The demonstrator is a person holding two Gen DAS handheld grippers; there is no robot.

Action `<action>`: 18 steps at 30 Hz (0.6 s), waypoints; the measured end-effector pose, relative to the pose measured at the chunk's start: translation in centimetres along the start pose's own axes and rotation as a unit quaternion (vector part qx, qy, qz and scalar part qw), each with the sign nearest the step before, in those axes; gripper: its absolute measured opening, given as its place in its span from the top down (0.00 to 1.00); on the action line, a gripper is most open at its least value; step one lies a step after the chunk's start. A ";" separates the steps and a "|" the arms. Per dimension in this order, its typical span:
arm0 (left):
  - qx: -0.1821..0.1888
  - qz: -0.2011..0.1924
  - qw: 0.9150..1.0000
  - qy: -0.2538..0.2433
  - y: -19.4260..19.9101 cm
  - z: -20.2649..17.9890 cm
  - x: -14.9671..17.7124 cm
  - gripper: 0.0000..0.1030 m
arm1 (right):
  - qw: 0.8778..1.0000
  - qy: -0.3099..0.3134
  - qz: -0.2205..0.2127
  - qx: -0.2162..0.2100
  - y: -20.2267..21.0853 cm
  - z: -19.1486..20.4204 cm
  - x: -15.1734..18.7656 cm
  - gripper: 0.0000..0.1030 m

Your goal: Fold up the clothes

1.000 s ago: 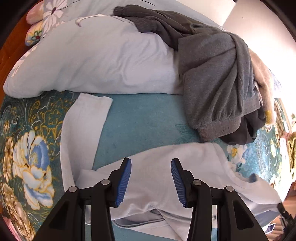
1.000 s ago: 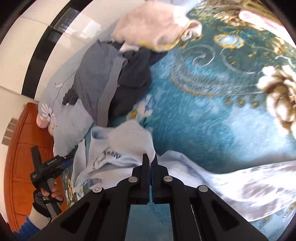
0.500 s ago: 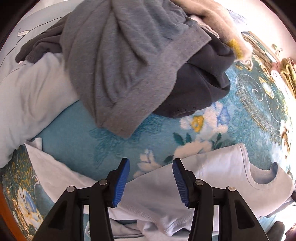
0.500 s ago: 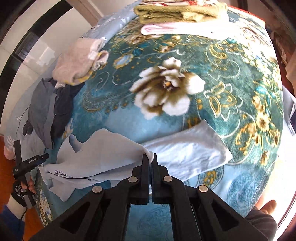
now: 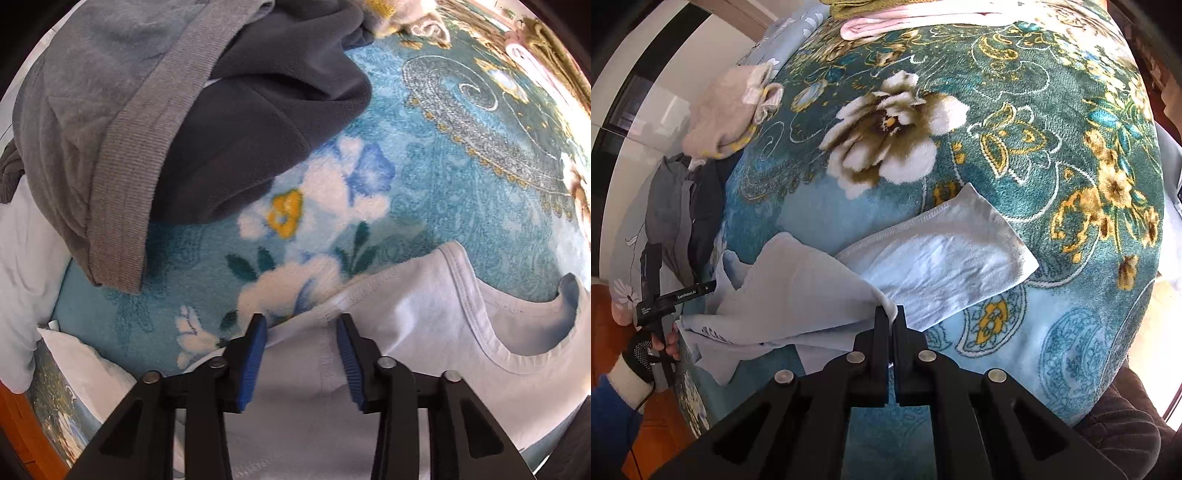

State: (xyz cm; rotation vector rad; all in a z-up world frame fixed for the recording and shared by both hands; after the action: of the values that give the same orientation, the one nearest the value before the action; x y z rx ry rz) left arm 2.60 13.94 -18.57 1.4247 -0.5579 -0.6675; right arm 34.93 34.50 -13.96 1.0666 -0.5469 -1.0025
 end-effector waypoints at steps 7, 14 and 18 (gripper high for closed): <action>0.015 -0.018 1.000 -0.011 1.3 -1.4 4.1 0.96 | 1.000 0.012 0.005 -0.017 1.3 0.0 0.5 0.77; 0.066 -0.017 0.996 0.055 3.5 -0.6 9.7 0.99 | 0.996 0.073 0.008 -0.054 -0.2 5.2 -3.7 0.64; 0.082 -0.009 0.993 0.085 4.3 -0.3 13.2 0.99 | 0.993 0.097 0.047 -0.049 -3.9 7.7 -4.1 0.64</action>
State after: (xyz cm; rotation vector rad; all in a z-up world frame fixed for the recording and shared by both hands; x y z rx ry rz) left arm 12.43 4.84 -14.88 1.6253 -0.4747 -0.5165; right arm 25.36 34.07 -13.92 1.0291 -0.3822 -0.8251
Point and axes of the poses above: each gripper's, at about its wrist camera, not at the fingertips, and y roughly against the way its jaws point, z to its left, x to its underside, the point moved 6 cm from there along -y, roughly the way its jaws point, and after that the axes turned 4 degrees about z, right-handed, at the moved point
